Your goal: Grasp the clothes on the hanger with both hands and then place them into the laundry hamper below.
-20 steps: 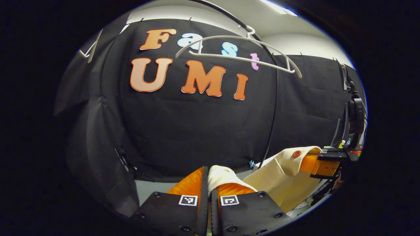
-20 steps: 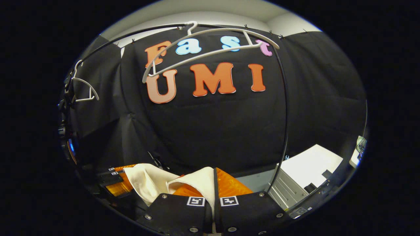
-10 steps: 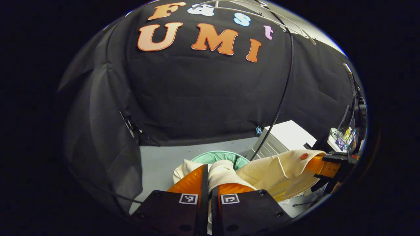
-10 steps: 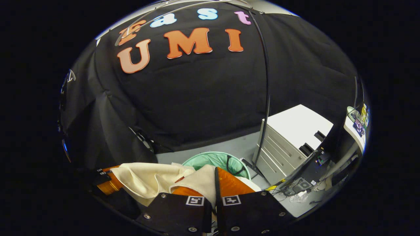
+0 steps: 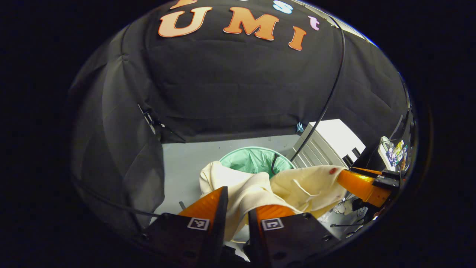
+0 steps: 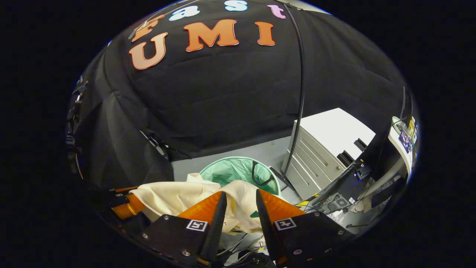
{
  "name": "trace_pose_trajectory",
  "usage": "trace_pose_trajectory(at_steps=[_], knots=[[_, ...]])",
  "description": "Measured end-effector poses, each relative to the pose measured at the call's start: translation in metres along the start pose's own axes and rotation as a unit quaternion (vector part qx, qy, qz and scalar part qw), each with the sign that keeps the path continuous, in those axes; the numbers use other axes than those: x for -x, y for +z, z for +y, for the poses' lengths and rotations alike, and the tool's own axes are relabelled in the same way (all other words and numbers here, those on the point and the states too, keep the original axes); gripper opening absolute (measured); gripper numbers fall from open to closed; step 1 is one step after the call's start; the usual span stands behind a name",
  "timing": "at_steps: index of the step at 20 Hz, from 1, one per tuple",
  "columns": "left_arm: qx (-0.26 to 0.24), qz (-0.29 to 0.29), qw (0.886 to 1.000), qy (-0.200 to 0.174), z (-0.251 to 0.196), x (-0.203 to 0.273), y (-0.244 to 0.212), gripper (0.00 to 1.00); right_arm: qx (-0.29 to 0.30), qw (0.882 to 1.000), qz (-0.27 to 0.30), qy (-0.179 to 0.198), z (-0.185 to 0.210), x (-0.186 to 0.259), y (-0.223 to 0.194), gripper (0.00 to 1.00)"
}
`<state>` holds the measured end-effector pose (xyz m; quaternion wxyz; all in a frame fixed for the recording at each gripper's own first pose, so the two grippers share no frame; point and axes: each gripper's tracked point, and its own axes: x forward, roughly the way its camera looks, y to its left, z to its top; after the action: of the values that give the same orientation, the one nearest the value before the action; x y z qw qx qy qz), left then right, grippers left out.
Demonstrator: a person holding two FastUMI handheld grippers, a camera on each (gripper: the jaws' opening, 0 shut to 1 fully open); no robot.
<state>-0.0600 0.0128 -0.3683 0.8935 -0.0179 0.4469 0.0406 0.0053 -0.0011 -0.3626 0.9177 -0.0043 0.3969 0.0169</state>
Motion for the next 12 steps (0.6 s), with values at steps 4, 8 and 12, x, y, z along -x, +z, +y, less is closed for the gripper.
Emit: trace_pose_trajectory(at_steps=[4, 8, 12], knots=[[0.022, 0.013, 1.000, -0.005, 0.001, 0.000, -0.007, 0.63, 0.006, 1.000, 0.008, 0.000, 0.002, -0.001, -0.003, 0.62], [0.015, -0.001, 1.000, 0.004, 0.004, 0.005, -0.004, 1.00, 0.009, 1.000, 0.017, -0.001, 0.002, -0.003, -0.011, 0.77], [0.005, -0.013, 1.000, 0.002, 0.001, 0.009, 0.001, 0.98, 0.015, 1.000, 0.023, -0.003, 0.001, -0.001, -0.016, 0.86]])
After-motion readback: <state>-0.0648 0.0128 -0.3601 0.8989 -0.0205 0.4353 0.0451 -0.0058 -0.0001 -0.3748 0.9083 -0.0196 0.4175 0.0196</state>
